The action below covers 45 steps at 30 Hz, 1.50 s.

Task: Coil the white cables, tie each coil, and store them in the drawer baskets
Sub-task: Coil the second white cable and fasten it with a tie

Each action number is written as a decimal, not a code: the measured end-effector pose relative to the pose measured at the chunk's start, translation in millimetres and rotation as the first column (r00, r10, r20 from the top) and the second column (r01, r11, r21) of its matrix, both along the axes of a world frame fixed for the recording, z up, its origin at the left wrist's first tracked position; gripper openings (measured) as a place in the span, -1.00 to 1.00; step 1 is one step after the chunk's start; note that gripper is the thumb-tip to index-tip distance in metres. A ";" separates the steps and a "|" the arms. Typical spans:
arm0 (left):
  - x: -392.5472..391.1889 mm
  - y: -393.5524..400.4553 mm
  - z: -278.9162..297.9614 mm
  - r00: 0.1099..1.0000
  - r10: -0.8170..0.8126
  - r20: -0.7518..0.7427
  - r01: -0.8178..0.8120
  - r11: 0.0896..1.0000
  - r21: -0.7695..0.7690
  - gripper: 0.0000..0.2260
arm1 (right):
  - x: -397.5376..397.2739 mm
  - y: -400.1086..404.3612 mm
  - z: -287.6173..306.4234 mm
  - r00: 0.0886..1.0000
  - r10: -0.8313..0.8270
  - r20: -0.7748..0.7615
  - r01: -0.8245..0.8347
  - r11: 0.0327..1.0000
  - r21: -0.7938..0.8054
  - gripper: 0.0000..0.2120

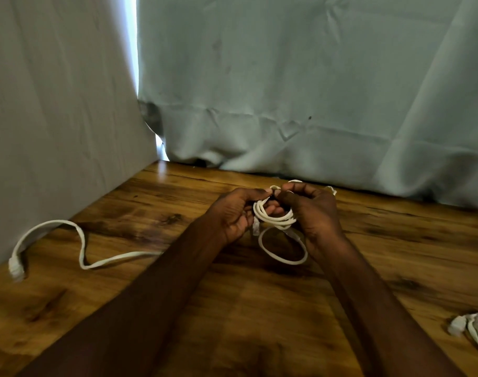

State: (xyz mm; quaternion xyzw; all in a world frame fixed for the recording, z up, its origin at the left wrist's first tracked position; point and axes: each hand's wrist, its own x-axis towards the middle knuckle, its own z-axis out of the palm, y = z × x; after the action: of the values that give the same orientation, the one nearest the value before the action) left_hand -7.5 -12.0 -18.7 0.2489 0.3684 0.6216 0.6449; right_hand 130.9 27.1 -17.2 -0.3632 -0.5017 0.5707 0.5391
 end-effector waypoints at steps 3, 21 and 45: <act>2.2 0.1 0.8 1.000 -0.006 0.023 0.006 1.000 0.007 -0.89 | 4.0 0.9 1.9 0.997 0.053 -0.049 -0.055 0.997 -0.045 -0.87; -3.6 4.6 -3.3 0.998 0.052 -0.020 -0.051 0.998 0.040 -0.92 | 5.3 -4.4 3.7 0.998 0.008 0.062 -0.014 0.994 0.108 -0.81; 5.2 3.5 -5.3 0.902 0.250 -0.352 -0.185 0.961 0.207 -0.78 | 8.4 12.9 -13.6 0.960 -0.118 0.256 -0.008 0.897 0.442 -0.78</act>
State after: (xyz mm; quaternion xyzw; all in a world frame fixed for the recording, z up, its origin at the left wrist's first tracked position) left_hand -2.4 -8.5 -24.0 0.3736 0.4563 0.6598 0.4657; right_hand 139.3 40.0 -30.8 -0.3226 -0.6767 0.3713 0.5479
